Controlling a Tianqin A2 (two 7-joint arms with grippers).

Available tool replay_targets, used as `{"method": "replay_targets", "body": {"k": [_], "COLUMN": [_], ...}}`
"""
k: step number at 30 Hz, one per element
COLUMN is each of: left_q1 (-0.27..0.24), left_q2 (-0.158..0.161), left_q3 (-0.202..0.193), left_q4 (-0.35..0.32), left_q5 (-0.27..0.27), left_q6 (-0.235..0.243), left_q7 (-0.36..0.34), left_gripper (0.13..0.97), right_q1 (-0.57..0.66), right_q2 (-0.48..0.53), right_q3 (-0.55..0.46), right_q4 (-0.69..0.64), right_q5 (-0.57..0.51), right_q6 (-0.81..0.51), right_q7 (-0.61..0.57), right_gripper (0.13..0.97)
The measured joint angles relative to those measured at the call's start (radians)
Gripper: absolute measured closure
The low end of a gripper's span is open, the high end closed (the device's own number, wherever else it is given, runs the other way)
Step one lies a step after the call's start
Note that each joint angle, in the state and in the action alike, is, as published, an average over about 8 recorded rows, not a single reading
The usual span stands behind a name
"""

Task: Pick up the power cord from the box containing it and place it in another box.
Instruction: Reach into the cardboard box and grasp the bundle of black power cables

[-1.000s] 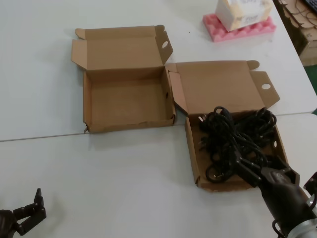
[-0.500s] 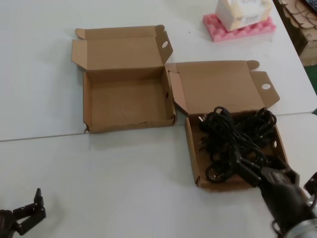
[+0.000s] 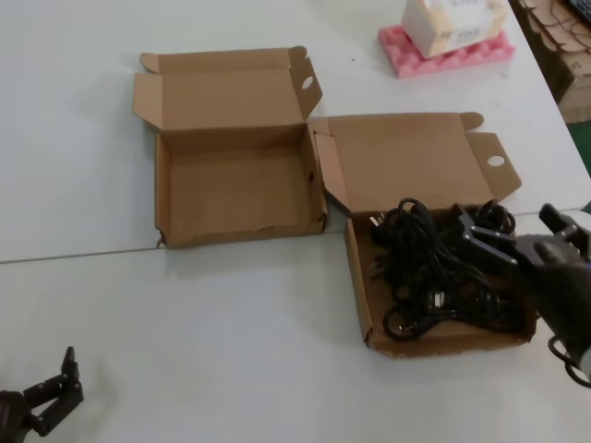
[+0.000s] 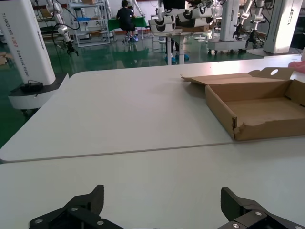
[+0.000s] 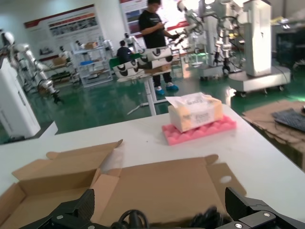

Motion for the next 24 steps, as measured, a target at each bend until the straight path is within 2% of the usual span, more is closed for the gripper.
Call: {"method": "replay_targets", "body": {"k": [8,12,15,19,21,24], "left_q1": [0.0,0.0,0.0,0.0,0.0,0.0], "left_q2": [0.0,0.0,0.0,0.0,0.0,0.0], "left_q3": [0.0,0.0,0.0,0.0,0.0,0.0], "left_q4": [0.0,0.0,0.0,0.0,0.0,0.0], "left_q5": [0.0,0.0,0.0,0.0,0.0,0.0], "left_q6": [0.0,0.0,0.0,0.0,0.0,0.0], "left_q7": [0.0,0.0,0.0,0.0,0.0,0.0], "left_gripper": [0.301,0.301,0.37,0.461,0.484,0.562], "right_q1": [0.179,0.252,0.294,0.328,0.334,0.334], "right_q2": [0.072,0.097,0.106,0.11,0.11,0.105], "right_q3": [-0.183,-0.292,-0.353,-0.398,-0.407,-0.404], "right_q4": [-0.106,-0.149,-0.184,-0.228,-0.244,-0.261], "right_q5": [-0.018,-0.013,-0.012,-0.018,-0.025,-0.046], "right_q6": [-0.066,-0.083,-0.091,-0.102,-0.112,-0.135], "right_q7": [0.0,0.0,0.0,0.0,0.0,0.0], "right_gripper": [0.129,0.129,0.129,0.135,0.147,0.164]}}
